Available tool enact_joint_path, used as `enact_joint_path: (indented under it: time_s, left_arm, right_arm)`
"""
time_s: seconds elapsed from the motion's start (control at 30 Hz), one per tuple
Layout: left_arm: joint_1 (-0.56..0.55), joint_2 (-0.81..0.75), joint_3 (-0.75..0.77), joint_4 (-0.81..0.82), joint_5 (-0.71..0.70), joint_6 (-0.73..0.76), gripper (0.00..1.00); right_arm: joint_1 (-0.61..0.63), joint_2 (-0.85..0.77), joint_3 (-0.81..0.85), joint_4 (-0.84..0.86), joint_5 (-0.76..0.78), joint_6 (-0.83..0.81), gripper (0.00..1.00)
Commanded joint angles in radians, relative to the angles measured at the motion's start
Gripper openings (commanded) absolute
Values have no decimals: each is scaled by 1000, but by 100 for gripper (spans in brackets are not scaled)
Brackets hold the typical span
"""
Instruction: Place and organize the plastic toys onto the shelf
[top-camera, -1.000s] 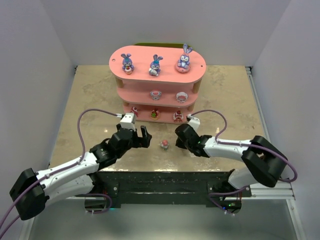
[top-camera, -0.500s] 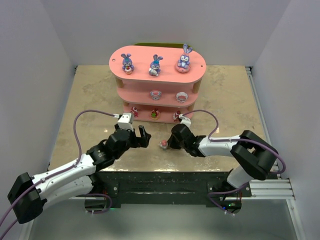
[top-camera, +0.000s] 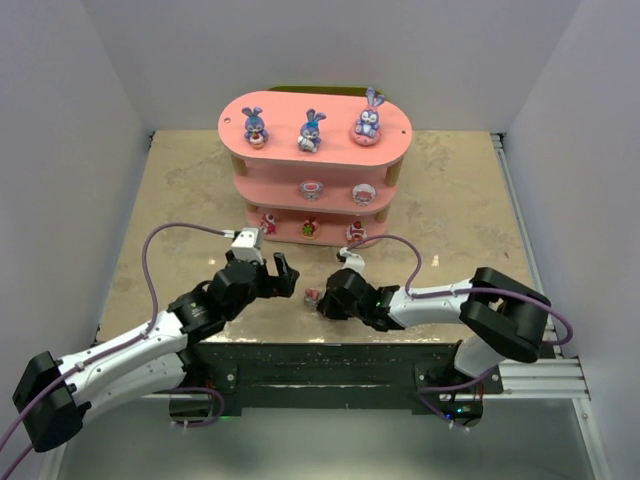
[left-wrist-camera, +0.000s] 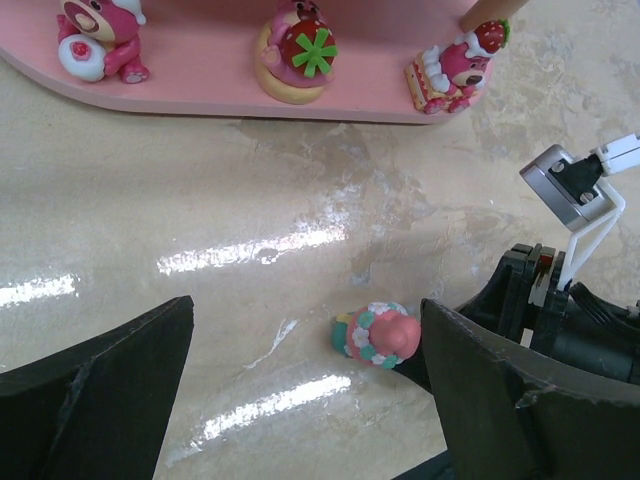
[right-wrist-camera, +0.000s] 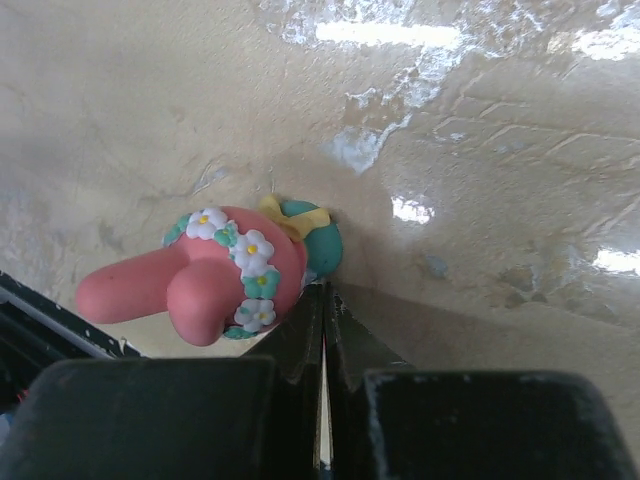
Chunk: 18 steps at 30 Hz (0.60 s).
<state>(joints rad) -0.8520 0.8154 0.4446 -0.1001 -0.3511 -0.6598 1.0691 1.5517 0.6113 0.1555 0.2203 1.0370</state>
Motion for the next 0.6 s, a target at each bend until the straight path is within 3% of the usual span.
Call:
enact_joint_path:
  time_s: [0.0, 0.17, 0.23, 0.27, 0.33, 0.37, 0.57]
  left_arm:
    - [4, -13, -7, -10, 12, -17, 100]
    - [2, -7, -33, 26, 73, 38, 100]
    - [2, -7, -67, 85, 121, 75, 100]
    - [2, -7, -82, 135, 141, 86, 99]
    - [-1, -5, -128, 230, 204, 115, 99]
    - [-4, -4, -147, 255, 222, 123, 100]
    - [-119, 65, -147, 379, 152, 164, 100]
  right_arm:
    - [21, 44, 24, 19, 17, 28, 0]
    - [49, -24, -13, -31, 89, 89, 0]
    - [49, -90, -28, -105, 144, 112, 5]
    - [49, -116, -48, -129, 158, 118, 18]
    - [49, -203, -73, -189, 197, 135, 31]
    - [49, -231, -96, -229, 209, 146, 42]
    - [49, -449, -156, -381, 296, 178, 60]
